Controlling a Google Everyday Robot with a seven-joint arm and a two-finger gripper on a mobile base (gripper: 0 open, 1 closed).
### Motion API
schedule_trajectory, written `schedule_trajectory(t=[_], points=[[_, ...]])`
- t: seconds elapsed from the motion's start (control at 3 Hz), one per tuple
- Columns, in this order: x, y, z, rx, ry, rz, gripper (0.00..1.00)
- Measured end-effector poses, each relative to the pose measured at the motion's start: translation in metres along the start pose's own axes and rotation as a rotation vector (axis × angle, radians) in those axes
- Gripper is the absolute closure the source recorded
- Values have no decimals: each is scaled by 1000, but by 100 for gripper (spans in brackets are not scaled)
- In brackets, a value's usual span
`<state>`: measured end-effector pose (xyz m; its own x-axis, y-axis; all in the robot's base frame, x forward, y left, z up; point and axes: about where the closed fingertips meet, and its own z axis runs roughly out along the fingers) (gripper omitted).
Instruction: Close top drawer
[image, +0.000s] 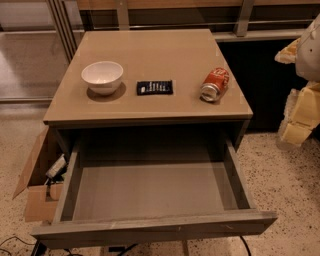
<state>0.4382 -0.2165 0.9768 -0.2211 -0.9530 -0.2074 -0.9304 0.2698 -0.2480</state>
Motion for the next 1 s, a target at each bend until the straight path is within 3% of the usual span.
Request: schedule_trajectory(t=[0.67, 1.0], points=[[3, 13, 5, 0, -35, 16, 0], [0, 39, 21, -16, -123, 54, 18]])
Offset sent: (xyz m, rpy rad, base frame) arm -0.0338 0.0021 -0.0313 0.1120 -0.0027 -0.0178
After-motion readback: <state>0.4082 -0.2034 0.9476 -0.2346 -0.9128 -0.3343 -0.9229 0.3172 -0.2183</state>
